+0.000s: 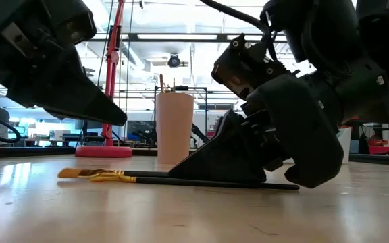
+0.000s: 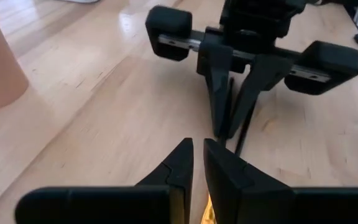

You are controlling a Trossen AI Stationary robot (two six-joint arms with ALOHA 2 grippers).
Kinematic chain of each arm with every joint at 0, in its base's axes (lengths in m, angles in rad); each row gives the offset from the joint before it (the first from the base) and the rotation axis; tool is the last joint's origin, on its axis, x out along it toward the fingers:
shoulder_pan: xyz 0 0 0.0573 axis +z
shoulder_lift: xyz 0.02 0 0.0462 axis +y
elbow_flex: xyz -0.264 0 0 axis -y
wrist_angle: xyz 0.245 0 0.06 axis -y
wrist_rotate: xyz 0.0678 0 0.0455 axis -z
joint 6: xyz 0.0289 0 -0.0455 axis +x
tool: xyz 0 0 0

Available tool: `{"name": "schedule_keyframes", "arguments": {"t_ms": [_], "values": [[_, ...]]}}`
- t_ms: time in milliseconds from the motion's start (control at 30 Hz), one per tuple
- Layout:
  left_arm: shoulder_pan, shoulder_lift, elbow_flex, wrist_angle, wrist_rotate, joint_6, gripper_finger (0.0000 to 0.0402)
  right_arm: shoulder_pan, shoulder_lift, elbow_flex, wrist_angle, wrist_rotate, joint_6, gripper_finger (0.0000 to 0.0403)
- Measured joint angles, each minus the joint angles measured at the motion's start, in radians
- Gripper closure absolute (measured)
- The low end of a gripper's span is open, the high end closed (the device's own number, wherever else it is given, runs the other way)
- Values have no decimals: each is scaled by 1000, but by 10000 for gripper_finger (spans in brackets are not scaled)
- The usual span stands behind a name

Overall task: Pick & Place Paint Supplies
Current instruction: Put the orange paint brush into the orange cup

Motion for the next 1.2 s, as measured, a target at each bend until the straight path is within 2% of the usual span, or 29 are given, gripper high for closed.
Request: {"name": "schedule_keyframes", "arguments": {"t_ms": [133, 333, 600, 800, 1033, 1200], "values": [[0, 0, 0, -5, 21, 8, 354, -6, 0, 0, -6, -27, -12, 352], [2, 0, 0, -8, 52, 79, 342, -8, 0, -1, 7, -35, -2, 383], [46, 0, 0, -24, 169, 52, 263, -10, -1, -2, 31, -40, -40, 383], [62, 0, 0, -61, 307, 41, 215, -11, -33, -3, 6, -33, -88, 383], [62, 0, 0, -161, 297, -8, 215, -9, -54, -6, -8, -18, -99, 383], [62, 0, 0, -167, 334, -11, 228, -9, -65, -6, -20, 0, -101, 383]]}}
